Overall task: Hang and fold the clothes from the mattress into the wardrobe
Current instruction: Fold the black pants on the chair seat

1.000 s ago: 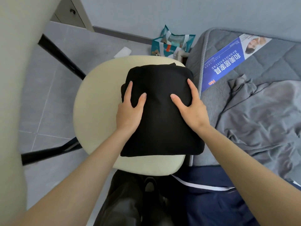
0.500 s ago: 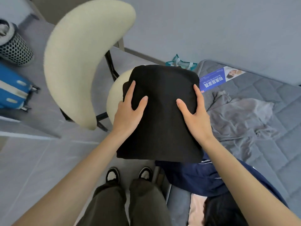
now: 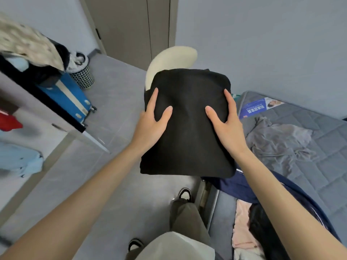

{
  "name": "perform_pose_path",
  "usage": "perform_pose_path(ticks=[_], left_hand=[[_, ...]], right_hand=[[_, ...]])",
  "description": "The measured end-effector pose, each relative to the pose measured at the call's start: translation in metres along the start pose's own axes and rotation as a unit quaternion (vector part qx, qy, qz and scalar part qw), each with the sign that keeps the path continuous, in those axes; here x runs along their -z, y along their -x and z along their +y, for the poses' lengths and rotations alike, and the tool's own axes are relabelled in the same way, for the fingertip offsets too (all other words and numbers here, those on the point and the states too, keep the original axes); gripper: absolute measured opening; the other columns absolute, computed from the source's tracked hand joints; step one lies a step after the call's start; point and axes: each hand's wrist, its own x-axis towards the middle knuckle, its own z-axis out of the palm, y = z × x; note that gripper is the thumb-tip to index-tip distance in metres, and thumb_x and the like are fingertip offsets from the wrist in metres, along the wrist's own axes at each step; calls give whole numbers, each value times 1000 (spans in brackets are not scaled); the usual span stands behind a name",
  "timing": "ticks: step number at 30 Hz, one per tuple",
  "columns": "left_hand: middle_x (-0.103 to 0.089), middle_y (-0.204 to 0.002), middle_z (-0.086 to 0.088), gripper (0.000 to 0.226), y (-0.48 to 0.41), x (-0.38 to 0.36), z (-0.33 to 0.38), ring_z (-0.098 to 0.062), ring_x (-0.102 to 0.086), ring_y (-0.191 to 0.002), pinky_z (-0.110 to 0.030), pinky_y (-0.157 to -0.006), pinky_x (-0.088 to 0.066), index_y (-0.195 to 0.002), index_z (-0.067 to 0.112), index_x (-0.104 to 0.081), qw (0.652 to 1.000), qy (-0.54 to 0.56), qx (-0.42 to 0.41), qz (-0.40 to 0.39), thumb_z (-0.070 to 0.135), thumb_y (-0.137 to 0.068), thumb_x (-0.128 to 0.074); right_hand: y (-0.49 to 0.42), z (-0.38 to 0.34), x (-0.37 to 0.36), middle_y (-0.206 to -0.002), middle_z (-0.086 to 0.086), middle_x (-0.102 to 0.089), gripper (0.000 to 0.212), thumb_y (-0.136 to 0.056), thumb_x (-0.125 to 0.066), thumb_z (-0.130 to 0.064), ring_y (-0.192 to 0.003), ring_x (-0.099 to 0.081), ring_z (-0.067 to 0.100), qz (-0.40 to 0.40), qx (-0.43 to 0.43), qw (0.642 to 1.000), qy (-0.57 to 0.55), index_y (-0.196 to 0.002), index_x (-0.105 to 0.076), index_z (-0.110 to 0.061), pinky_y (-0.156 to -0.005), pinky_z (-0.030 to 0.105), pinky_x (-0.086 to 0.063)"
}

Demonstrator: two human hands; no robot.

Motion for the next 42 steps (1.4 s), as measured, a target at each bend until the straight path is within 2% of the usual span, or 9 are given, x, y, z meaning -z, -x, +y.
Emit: perform_pose_path(ticks=[2, 5, 10, 13, 18, 23, 30, 38, 42], left_hand=[[-36, -148, 8, 63, 25, 38, -4, -14, -39, -132, -28, -103, -30, -146, 51, -10, 1000, -10, -3, 22, 54, -93, -45], [-35, -148, 10, 63, 66, 99, -14, -9, -38, -131, -26, -103, -28, -146, 49, -10, 998, -8, 1, 62, 52, -94, -46], [-34, -149, 13, 63, 141, 209, -27, -11, -37, -134, -36, -112, -32, -146, 49, -11, 989, 1, 17, 146, 51, -94, -46], [-35, -145, 20, 62, 185, 272, -31, -2, -36, -129, -27, -108, -31, -147, 46, -14, 976, 7, 22, 216, 47, -95, -47], [-32, -145, 22, 62, 236, 369, -26, -6, -35, -132, -34, -112, -30, -147, 49, -12, 951, 4, 47, 305, 52, -94, -45], [-30, -152, 11, 63, 262, 465, -3, -15, -38, -135, -33, -110, -35, -149, 42, -13, 920, -2, 38, 389, 48, -95, -45], [-38, -147, 12, 63, 262, 598, 45, -14, -43, -130, -31, -105, -37, -147, 46, -16, 875, -25, -1, 484, 51, -93, -47], [-32, -152, 7, 66, 224, 743, 109, -18, -37, -135, -34, -109, -33, -149, 40, -18, 830, -48, -30, 554, 51, -93, -50], [-33, -151, 6, 65, 204, 809, 134, -18, -39, -133, -25, -94, -33, -150, 38, -18, 811, -64, -33, 581, 49, -94, -49]], right_hand=[[25, -24, -24, -107, -45, -37, 66, -90, -60, -47, -94, -44, -27, -10, 19, 1000, -5, -146, -24, -44, -77, -7, -31], [60, -57, -65, -103, -50, -36, 67, -88, -59, -50, -104, -48, -13, -46, 46, 998, -16, -145, -24, -46, -94, 13, -37], [113, -128, -142, -125, -33, -46, 67, -87, -58, -54, -121, -47, 1, -133, 108, 985, -35, -144, -23, -50, -107, 31, -39], [142, -177, -190, -121, -33, -45, 66, -89, -59, -50, -118, -48, -3, -200, 142, 967, -62, -144, -22, -48, -107, 28, -39], [171, -259, -259, -121, -31, -45, 67, -90, -59, -46, -117, -49, -2, -294, 200, 930, -90, -146, -22, -43, -105, 28, -42], [185, -356, -321, -121, -27, -47, 66, -91, -58, -46, -105, -51, -7, -356, 251, 892, -118, -146, -22, -45, -79, 5, -40], [171, -500, -400, -123, -25, -50, 66, -88, -62, -46, -118, -52, 4, -405, 325, 836, -181, -144, -26, -46, -104, 34, -44], [133, -662, -482, -136, -14, -47, 68, -89, -61, -46, -121, -51, 13, -442, 378, 781, -225, -146, -24, -43, -103, 36, -44], [113, -735, -523, -130, -14, -48, 68, -88, -64, -42, -118, -52, 11, -461, 388, 759, -248, -145, -28, -40, -98, 31, -45]])
